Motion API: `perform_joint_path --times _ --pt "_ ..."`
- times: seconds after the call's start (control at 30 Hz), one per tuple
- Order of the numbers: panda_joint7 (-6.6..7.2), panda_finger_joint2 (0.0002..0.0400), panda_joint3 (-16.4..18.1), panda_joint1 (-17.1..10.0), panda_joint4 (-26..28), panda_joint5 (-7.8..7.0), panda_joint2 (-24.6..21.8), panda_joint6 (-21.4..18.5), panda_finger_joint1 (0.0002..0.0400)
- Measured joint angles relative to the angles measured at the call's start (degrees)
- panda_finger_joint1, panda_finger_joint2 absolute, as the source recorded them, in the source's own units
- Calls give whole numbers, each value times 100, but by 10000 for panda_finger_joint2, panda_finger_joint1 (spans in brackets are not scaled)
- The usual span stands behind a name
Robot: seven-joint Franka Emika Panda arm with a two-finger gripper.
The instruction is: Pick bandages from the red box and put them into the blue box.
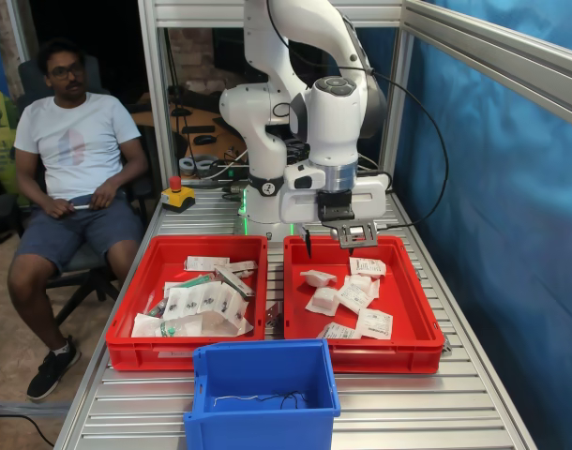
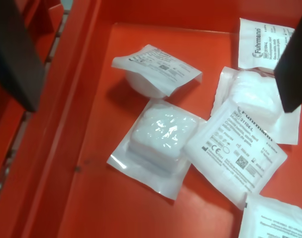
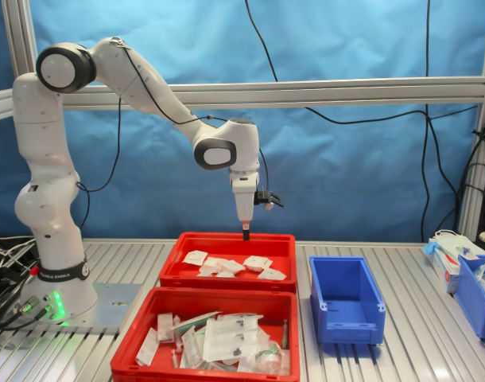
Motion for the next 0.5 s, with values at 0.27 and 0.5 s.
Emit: perform_joint_path --times 0.27,0.5 --pt "0 400 59 74 0 0 0 3 400" --pt "0 400 96 167 0 0 17 13 400"
